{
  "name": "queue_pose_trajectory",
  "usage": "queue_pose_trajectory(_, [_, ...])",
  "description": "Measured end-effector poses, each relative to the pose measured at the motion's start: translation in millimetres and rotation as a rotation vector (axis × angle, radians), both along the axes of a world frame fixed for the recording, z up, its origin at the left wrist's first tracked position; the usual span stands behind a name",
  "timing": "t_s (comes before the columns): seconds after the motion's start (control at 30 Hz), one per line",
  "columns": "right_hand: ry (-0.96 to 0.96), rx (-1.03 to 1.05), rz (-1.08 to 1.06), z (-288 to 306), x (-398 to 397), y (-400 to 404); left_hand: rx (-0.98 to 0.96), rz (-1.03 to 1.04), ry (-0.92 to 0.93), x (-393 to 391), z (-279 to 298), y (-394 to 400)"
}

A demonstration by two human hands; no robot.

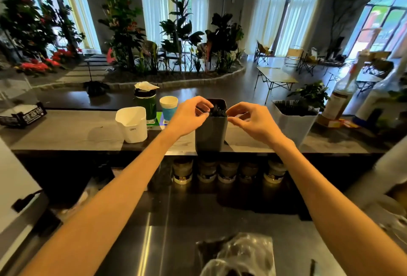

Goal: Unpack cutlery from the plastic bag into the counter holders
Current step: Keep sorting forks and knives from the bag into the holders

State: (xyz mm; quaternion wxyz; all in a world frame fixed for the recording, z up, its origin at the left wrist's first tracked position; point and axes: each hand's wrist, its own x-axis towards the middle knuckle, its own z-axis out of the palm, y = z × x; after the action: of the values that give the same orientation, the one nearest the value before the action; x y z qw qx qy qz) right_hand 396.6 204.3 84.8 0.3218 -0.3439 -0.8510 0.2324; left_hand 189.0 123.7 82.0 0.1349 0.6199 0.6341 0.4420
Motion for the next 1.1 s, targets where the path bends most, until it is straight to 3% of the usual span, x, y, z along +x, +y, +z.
queue_pose_trajectory(0.13, [0.034,-0.235,0.041,-59,37,-58,-0.134,-0.137,-0.056,31,-46,-48])
queue_pose_trajectory(0.27, [0.116,-0.694,0.076,-151,78,-118,-0.410,-0.273,-0.274,65,-130,-100])
queue_pose_trajectory(0.4, [-0.060,-0.981,-0.005,-244,114,-172,-0.654,-0.355,-0.366,101,-224,-150])
queue_pose_trajectory(0.5, [-0.342,-1.144,0.004,-296,133,-199,-0.825,-0.382,-0.355,130,-276,-177])
queue_pose_trajectory(0.6, [-0.497,-0.965,-0.065,-333,145,-209,-0.922,-0.287,-0.272,151,-319,-190])
queue_pose_trajectory(0.73, [-0.398,-0.725,-0.270,-339,149,-209,-0.848,-0.080,-0.171,163,-337,-195])
queue_pose_trajectory(1.1, [-0.780,-0.635,-0.303,-380,112,-223,-0.782,0.053,-0.305,183,-344,-204])
